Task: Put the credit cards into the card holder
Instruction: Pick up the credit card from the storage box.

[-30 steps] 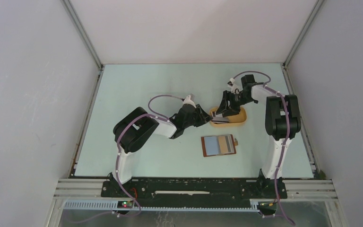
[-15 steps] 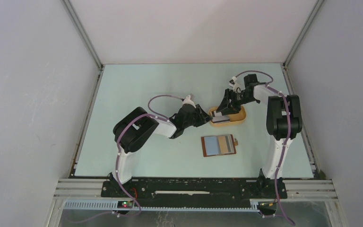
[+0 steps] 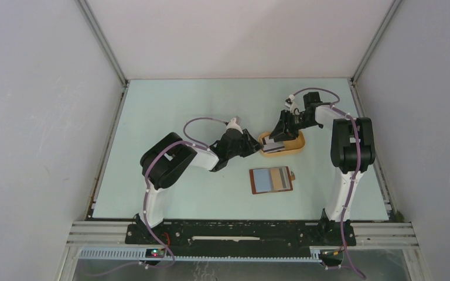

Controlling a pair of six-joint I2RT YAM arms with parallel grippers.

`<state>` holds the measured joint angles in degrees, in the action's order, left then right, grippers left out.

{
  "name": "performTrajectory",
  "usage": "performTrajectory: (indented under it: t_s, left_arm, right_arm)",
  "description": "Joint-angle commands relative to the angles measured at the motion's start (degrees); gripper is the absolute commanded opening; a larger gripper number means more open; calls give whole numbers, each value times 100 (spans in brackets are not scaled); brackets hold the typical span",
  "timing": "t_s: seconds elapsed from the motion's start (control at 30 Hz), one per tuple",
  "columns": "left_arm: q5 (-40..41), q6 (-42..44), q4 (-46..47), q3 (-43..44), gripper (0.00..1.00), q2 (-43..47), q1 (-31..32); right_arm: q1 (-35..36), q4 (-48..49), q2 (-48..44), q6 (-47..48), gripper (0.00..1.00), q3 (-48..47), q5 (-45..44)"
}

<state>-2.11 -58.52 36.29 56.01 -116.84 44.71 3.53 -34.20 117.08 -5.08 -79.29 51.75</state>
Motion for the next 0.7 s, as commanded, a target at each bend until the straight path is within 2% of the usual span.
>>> performTrajectory:
  t_s: [0.0,0.23,0.67]
  left_arm:
    - [-191,-51,133,105,34,-6,72]
    - [-224,-30,94,158,34,-45,73]
    - [-325,-1,10,297,35,-107,73]
  right_arm:
    - [184,-31,-18,-249,49,88,412]
    - [183,19,67,-382,43,91,477]
    - [269,-41,98,-288,42,63,-320]
